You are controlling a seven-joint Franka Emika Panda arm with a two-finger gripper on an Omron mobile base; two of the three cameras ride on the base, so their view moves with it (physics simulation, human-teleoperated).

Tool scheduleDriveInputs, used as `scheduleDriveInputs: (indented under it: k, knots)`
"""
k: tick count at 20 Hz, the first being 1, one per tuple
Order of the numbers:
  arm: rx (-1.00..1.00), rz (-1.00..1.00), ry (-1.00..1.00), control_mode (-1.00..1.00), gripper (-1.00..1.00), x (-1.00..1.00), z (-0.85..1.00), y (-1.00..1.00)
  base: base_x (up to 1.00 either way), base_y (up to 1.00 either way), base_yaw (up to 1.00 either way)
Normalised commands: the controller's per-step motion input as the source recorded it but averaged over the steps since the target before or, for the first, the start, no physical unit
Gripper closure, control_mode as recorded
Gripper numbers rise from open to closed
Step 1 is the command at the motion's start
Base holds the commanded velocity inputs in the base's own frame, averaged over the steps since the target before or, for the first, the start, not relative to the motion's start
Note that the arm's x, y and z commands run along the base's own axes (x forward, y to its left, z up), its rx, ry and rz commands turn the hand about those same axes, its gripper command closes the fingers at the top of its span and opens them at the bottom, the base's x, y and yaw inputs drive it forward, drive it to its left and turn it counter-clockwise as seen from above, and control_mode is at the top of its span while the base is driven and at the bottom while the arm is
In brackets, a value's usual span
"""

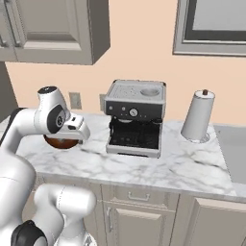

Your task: Place the two vegetables and bowl onto the tray for setting up a vegetable dip station.

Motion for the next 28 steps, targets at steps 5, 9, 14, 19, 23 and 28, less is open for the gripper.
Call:
scheduleDriveInputs:
  k: [5,9,14,19,23,28]
  knots:
    - [0.00,0.00,0.00,1.00,-1.00,0.00,0.00,0.00,0.17,0.11,-0.02]
    - [0.00,0.00,0.00,1.00,-1.00,0.00,0.00,0.00,0.00,0.00,0.00]
    - [-0.02,0.07,-0.01,-1.00,-1.00,0.00,0.00,0.39,0.00,0.00,0.00]
    - [-0.04,0.21,0.00,-1.00,-1.00,0.00,0.00,0.78,0.00,0.00,0.00]
    - [-0.03,0.24,0.00,-1.00,-1.00,0.20,-0.06,0.76,0.00,0.00,0.00]
    - [-0.01,0.21,0.00,-1.00,-1.00,0.38,-0.22,0.68,0.00,0.00,0.00]
